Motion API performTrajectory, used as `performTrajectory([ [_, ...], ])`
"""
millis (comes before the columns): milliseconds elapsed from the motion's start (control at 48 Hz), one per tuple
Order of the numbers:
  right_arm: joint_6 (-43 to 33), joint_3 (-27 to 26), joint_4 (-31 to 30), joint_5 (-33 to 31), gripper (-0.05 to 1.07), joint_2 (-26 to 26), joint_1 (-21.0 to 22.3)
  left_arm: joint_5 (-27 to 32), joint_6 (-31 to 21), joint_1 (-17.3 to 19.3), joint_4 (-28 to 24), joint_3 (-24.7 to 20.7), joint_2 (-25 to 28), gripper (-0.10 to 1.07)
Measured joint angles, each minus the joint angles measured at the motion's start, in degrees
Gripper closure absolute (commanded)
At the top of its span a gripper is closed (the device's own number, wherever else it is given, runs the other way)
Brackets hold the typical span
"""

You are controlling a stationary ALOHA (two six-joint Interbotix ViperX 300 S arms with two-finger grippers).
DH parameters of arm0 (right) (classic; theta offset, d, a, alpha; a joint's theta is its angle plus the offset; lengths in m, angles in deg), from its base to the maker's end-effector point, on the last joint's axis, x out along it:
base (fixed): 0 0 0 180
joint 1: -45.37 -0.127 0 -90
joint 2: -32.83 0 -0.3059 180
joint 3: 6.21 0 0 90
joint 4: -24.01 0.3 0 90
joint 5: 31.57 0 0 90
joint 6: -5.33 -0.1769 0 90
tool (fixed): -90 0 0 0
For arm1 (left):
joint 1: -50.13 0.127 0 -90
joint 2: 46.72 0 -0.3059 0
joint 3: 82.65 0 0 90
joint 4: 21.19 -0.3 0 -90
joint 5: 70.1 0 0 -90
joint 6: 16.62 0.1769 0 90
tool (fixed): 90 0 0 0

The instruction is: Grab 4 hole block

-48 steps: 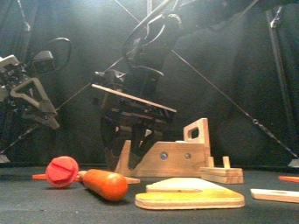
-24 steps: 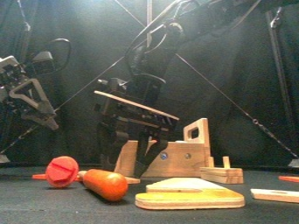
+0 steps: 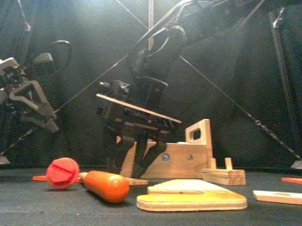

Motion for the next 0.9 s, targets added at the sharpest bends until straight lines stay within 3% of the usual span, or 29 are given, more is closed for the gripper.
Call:
performTrajectory([
  [146, 0.0, 0.6, 0.7, -0.3, 0.51, 0.5, 0.2, 0.0, 0.0, 0.0, 0.1, 0.0, 0.0, 0.12],
  [271, -0.2, 1.8, 0.9, -1.8, 0.59, 1.6, 0.1, 0.0, -0.1, 0.0, 0.1, 0.0, 0.0, 0.12],
  [896, 0.2, 1.8, -2.7, -4.7, 0.6, 5.1, -0.4, 0.0, -0.1, 0.1, 0.0, 0.0, 0.0, 0.12],
])
